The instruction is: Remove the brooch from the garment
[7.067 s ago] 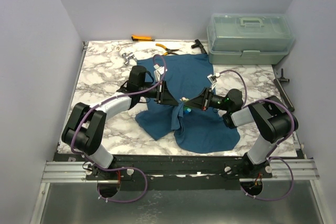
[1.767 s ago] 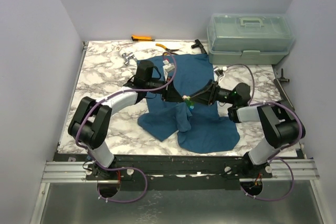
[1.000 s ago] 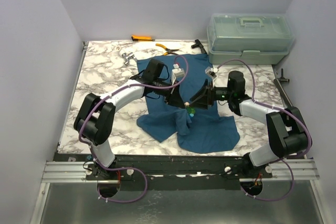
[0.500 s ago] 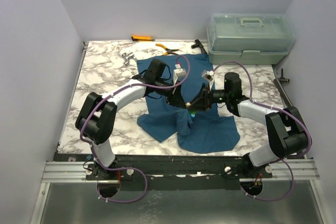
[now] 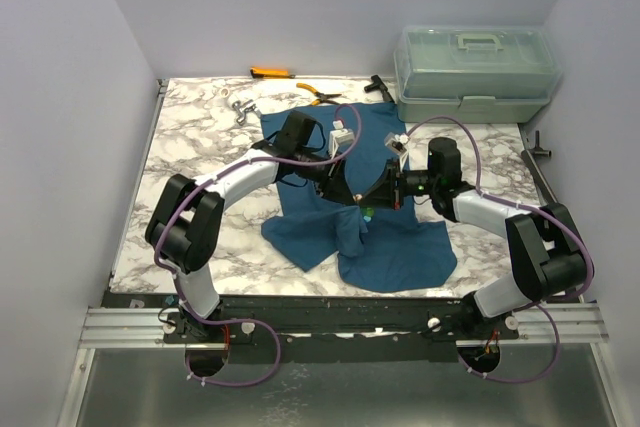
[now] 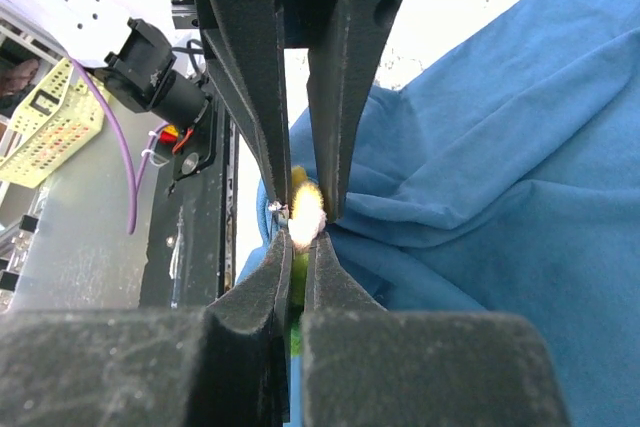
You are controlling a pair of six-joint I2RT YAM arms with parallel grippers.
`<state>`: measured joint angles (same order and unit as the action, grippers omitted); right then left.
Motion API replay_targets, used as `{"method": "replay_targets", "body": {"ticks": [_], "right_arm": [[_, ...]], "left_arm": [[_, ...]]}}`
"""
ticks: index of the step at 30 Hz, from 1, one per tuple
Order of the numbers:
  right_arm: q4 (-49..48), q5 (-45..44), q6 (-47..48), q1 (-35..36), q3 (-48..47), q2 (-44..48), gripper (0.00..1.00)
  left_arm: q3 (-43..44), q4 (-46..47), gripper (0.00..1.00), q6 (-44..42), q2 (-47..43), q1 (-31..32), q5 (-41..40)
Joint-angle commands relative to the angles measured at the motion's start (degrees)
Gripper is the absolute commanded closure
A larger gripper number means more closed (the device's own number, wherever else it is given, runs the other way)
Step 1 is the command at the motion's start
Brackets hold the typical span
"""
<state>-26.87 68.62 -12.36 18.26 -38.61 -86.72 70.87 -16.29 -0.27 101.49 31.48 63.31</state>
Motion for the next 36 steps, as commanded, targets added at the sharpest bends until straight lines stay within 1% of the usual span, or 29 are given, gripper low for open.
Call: {"method": "replay_targets", "body": {"ticks": [1,5,7,25,32,34,36], "right_arm": [[-3.34,-0.65,-1.17,0.37,0.76,0.76,0.99],[-8.71,-0.92,-5.62,0.37,1.76,0.41,0.99],[-9.08,-1.03,-6.05,0.37,1.66,0.2,0.99],[-8.9,-0.91,-5.83,0.36,2.08,-0.21,1.0],[-10.1,-0.44,-6.62,0.38,2.54,-0.51,1.0],[-10.14,-0.41,-6.61,0.36,2.64,-0.46,0.99],[-10.09,-0.39,-6.56,0.46,2.74,-0.47,0.99]], "left_arm": [[0.13,-0.14,0.72,-0.29,-0.19,-1.54,-0.43],[-1.58,-0.33,0.62,-1.12,-1.12,-2.12,-0.04],[-2.11,-0.42,0.61,-1.43,-1.3,-2.21,0.06],[-3.5,-0.5,0.64,-5.69,-3.3,-2.48,6.26],[-2.05,-0.45,0.67,-4.52,-2.43,-2.31,6.1],[-1.3,-0.37,0.7,-3.89,-1.87,-2.22,6.29],[-0.92,-0.02,0.71,-3.43,-1.42,-2.06,6.47]]}}
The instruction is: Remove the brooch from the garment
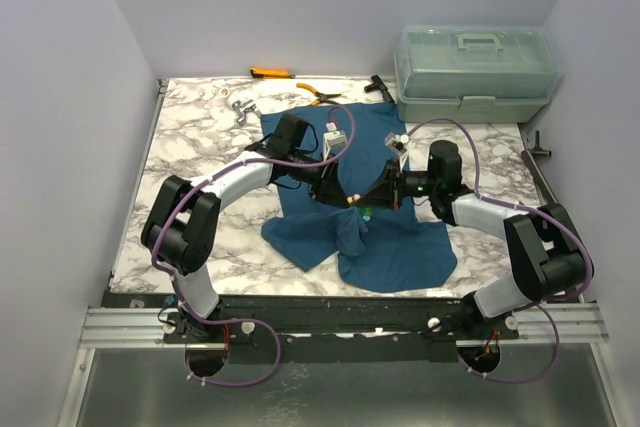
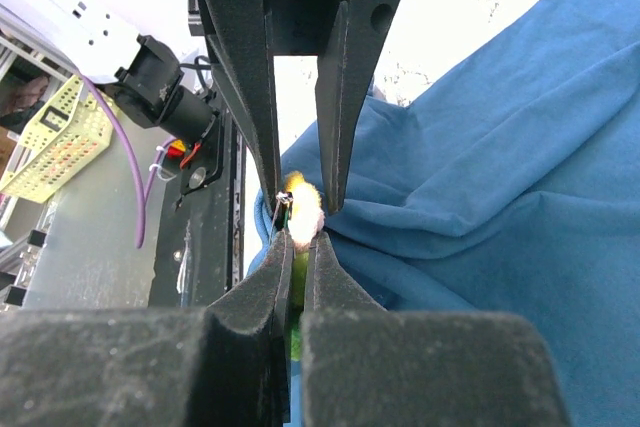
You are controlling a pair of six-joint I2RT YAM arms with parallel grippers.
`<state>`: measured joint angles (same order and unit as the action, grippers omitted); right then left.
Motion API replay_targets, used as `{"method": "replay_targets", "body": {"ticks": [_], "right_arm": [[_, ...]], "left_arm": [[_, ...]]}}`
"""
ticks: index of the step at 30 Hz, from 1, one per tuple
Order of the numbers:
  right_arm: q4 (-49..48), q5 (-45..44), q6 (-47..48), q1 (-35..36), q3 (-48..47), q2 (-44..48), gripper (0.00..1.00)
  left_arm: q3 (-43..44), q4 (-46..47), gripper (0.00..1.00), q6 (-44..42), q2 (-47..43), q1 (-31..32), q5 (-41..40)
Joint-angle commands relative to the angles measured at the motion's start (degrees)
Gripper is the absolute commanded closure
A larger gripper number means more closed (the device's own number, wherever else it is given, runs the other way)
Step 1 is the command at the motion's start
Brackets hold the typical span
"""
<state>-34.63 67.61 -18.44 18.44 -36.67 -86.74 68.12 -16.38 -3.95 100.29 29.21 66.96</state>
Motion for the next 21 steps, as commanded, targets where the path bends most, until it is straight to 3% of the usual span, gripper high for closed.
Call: {"method": "replay_targets", "body": {"ticks": [1,9,11,16,19,21], "right_arm": [[-2.31,0.63,-0.48,0.27,0.79,-0.45,0.99],[-1.95,0.47,-0.19,0.23,0.83,-0.58,1.0],[-2.28,0.63,-0.35,0.28,0.82,-0.62,1.0],[-4.29,1.24,-1.84,0.28,1.27,-0.87,1.0],[-4.33,1.45,-1.86,0.28,1.31,-0.97,0.99],[-4.12,1.44,-1.75,0.28,1.3,-1.15,0.99]], "left_arm": [[1.97,0.25,0.71,0.42,-0.05,0.33,2.83],[2.61,0.99,0.68,1.65,0.26,1.33,3.01],[2.68,1.11,0.71,1.85,0.42,1.42,2.76],[2.83,1.66,0.89,2.32,0.92,1.55,2.29],[2.9,2.39,0.91,3.25,1.19,1.55,2.64],[2.9,2.9,0.87,3.68,1.27,1.55,2.99]]}}
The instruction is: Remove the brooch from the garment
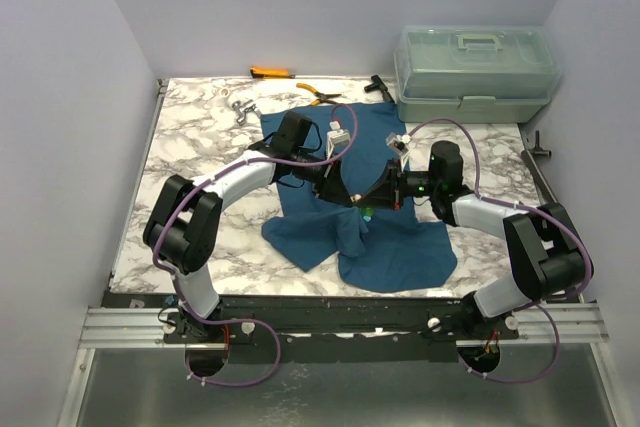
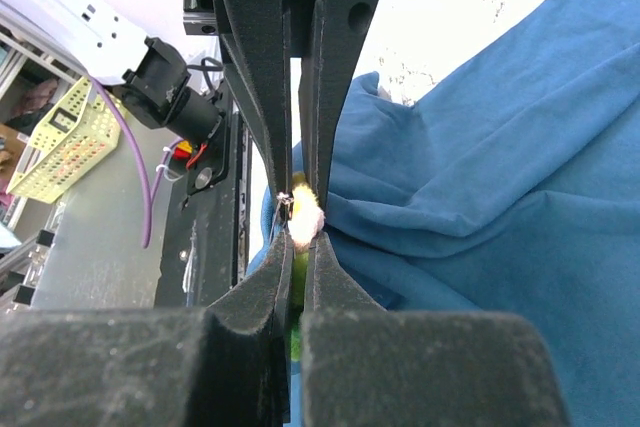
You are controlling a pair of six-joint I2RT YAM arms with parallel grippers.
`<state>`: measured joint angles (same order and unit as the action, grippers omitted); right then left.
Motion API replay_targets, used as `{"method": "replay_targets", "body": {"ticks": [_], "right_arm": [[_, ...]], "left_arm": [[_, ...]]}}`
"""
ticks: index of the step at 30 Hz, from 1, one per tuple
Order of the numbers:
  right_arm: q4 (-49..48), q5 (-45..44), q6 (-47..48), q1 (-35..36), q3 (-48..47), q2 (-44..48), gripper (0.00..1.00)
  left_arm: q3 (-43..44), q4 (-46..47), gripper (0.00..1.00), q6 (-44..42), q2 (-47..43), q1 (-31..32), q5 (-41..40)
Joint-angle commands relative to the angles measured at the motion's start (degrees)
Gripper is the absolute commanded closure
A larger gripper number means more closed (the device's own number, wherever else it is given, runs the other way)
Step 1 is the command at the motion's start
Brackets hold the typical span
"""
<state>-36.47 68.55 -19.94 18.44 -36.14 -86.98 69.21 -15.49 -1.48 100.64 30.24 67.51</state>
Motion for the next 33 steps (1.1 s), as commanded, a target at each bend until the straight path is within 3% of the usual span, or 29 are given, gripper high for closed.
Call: {"method": "replay_targets", "body": {"ticks": [1,9,19,20,23,25,28,33], "right_arm": [[-2.14,0.38,-0.22,0.24,0.73,-0.99,0.99],[-2.12,0.35,-0.25,0.28,0.57,-1.34,1.0],[-6.09,1.92,-3.61,0.24,1.45,-1.73,0.99],[-6.06,2.16,-3.89,0.26,1.49,-2.01,0.98],[-4.78,2.73,-4.09,0.22,1.0,-2.73,0.76],[-3.12,2.56,-3.25,0.27,0.69,-2.8,0.71],[-2.52,2.5,-2.82,0.28,0.33,-3.09,0.71],[-3.18,3.2,-3.98,0.27,-0.13,-4.09,0.85]], "left_arm": [[1.73,2.14,0.85,1.21,0.91,0.52,2.62],[1.46,3.42,0.74,1.21,0.83,0.61,3.17],[0.35,8.02,1.0,6.0,1.07,0.61,2.54],[-0.09,9.49,1.0,6.8,0.92,0.61,2.54],[-0.95,11.2,1.0,7.64,0.4,0.61,2.42],[-1.09,11.53,1.0,7.71,0.22,0.6,2.06],[-1.15,11.7,1.0,7.77,0.1,0.61,2.18],[-1.01,11.87,1.0,7.99,0.08,0.61,2.19]]}}
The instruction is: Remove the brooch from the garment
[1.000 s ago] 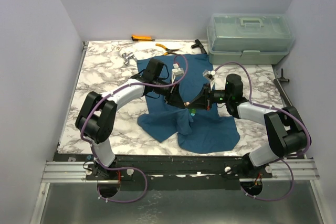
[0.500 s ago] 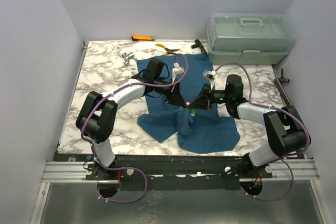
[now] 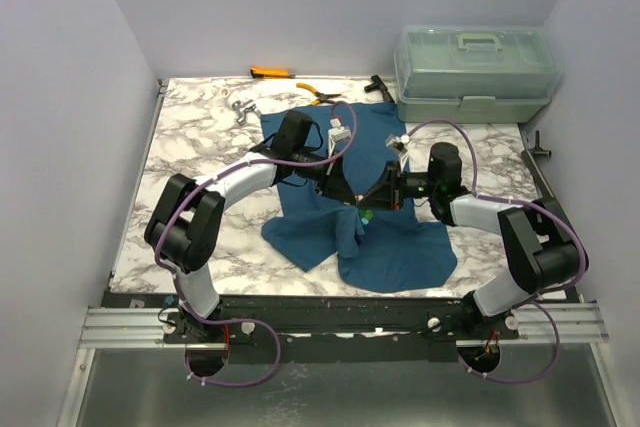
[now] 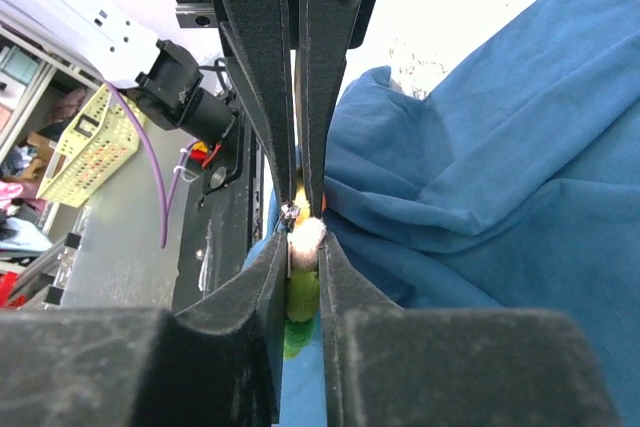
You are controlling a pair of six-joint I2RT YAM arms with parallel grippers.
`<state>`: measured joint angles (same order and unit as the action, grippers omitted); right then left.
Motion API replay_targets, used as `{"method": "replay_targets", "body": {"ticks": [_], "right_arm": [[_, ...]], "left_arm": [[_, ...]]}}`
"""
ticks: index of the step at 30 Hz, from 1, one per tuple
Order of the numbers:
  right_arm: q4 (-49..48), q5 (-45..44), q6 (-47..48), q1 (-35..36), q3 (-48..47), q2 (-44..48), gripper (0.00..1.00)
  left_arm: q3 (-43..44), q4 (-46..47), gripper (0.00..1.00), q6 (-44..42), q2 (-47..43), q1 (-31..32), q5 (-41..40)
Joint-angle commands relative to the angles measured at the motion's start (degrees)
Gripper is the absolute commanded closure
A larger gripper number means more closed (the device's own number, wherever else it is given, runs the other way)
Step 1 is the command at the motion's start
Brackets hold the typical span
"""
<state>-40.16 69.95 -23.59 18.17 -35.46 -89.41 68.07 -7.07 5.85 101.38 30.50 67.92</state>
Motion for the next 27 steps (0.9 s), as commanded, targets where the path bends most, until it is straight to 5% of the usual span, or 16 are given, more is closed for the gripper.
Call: {"method": "replay_targets", "body": {"ticks": [1,3,7,10,15,27], "right_arm": [[-0.14,2.0,-0.75,0.54,-0.78,-1.86,0.9],[-1.05,1.73,-1.32,0.55,-0.51,-1.68,0.99],[-1.6,-0.58,-2.25,0.52,-0.37,-0.56,1.0],[0.54,-2.43,-2.18,0.55,-0.86,0.21,0.99],[7.67,-4.53,-0.28,0.55,-2.44,1.48,0.99],[7.39,-5.29,-2.15,0.52,-2.27,2.33,1.0]], "left_arm": [[0.05,3.46,1.0,0.59,-0.75,0.35,1.66],[-0.09,3.47,0.96,0.43,-0.9,0.35,0.76],[-1.15,3.49,0.61,0.78,-1.93,-0.85,-1.96],[-1.75,3.46,0.5,2.07,-2.87,-3.95,-3.1],[-4.07,5.48,0.51,5.25,-6.33,-6.94,-5.33],[-5.93,10.32,0.63,12.84,-6.85,-1.6,-10.9]]}}
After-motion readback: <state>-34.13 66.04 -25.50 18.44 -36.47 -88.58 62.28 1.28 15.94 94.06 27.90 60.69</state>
